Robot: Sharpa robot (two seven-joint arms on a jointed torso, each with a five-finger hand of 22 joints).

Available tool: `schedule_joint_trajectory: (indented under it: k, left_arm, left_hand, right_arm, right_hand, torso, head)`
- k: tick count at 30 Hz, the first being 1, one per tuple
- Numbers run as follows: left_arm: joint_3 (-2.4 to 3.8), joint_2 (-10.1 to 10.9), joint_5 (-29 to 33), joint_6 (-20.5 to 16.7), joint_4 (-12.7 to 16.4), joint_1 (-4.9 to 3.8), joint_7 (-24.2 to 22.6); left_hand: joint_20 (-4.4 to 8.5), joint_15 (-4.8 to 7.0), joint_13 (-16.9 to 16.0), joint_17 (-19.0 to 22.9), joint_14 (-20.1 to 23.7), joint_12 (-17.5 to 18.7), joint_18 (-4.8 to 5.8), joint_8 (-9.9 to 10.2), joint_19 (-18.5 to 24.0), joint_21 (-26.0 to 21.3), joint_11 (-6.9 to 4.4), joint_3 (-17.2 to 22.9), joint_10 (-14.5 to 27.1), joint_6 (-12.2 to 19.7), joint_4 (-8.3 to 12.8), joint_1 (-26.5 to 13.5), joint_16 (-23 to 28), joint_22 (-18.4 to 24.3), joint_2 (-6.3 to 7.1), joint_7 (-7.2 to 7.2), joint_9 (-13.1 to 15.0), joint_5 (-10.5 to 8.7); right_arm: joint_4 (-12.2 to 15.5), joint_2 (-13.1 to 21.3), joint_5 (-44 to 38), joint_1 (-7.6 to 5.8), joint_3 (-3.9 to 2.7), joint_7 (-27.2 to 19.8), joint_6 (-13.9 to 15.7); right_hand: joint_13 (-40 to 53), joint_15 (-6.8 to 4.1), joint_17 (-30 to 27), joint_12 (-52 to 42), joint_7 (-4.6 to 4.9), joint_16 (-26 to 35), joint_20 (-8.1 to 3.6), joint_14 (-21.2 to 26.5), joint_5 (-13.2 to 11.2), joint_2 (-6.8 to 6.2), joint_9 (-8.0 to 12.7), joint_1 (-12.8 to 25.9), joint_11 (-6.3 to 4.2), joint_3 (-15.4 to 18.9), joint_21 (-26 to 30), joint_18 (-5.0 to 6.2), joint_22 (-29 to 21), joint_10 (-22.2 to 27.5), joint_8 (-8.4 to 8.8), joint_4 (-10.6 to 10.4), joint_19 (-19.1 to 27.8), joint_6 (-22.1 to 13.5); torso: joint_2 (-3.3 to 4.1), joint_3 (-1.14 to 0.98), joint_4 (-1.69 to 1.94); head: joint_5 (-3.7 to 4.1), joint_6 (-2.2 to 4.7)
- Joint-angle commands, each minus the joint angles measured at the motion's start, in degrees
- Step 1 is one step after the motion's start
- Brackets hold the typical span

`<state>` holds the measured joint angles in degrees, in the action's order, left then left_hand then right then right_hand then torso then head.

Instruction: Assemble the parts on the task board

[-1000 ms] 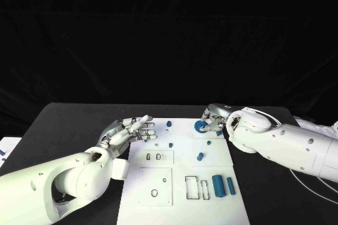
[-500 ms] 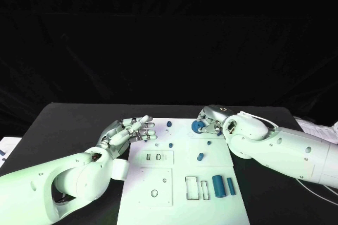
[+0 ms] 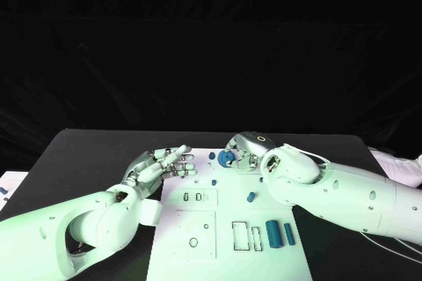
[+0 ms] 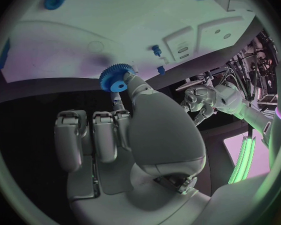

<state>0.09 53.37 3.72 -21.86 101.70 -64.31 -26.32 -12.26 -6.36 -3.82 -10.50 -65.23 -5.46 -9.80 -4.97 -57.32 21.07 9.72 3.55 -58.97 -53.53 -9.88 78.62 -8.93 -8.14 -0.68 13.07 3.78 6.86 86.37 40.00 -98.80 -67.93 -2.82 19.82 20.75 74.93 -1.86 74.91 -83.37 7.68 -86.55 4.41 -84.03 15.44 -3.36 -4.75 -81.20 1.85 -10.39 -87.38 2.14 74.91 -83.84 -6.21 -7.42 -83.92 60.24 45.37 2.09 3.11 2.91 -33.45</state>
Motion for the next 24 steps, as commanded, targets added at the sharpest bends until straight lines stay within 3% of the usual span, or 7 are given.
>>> schedule_joint_trajectory:
  k: [1,14,24]
  left_arm:
    - [0.04,-0.2,0.0,1.3,0.0,-0.05,-0.2]
    - [0.04,-0.5,0.1,1.4,-0.2,-0.05,-0.1]
    - [0.04,-0.6,0.1,1.4,-0.3,-0.05,-0.1]
  left_hand:
    - [-0.24,-0.22,0.0,0.0,0.0,0.4,-0.63,0.4,0.2,-0.3,0.12,0.0,-0.2,-0.2,0.2,0.3,0.2,0.1,-0.45,0.05,0.0,0.23]
    - [-0.24,-0.22,0.0,0.0,0.0,0.4,-0.63,0.4,0.2,-0.3,0.12,0.0,-0.2,-0.2,0.2,0.3,0.2,0.1,-0.45,0.05,0.0,0.23]
    - [-0.24,-0.22,0.0,0.0,0.0,0.4,-0.63,0.4,0.2,-0.3,0.12,0.0,-0.2,-0.2,0.2,0.3,0.2,0.1,-0.45,0.05,0.0,0.23]
  right_arm:
    - [-0.2,-1.4,-2.4,0.0,0.08,1.0,1.6]
    - [-3.8,-6.6,-2.2,0.22,1.19,0.7,-0.3]
    - [-6.5,-8.4,-1.9,0.44,1.55,0.7,-2.0]
  right_hand:
    - [9.6,-0.4,7.3,0.0,-1.29,-0.2,-0.15,-4.5,0.4,0.13,-0.8,0.5,-0.3,-0.4,-0.2,-0.8,9.4,-3.2,-0.38,-0.1,-1.9,2.7]
    - [9.5,-0.36,7.1,0.2,-1.24,-0.1,-0.13,-4.5,-0.1,-0.02,-0.8,1.0,-0.26,-0.7,-0.3,-0.83,9.6,-3.2,-0.19,-0.3,-1.9,2.6]
    - [9.4,-0.26,7.1,0.4,-1.05,-0.1,-0.06,-4.5,-0.9,-0.46,-0.7,1.6,-0.11,-1.0,-0.3,-0.83,9.6,-3.1,0.23,-0.5,-1.9,2.3]
  torso:
    - [0.01,0.02,0.04]
    - [0.06,-0.03,-0.04]
    - [0.04,-0.09,-0.11]
  head:
    - [-0.12,-0.05]
    - [-0.57,-0.15]
    - [-0.74,-0.34]
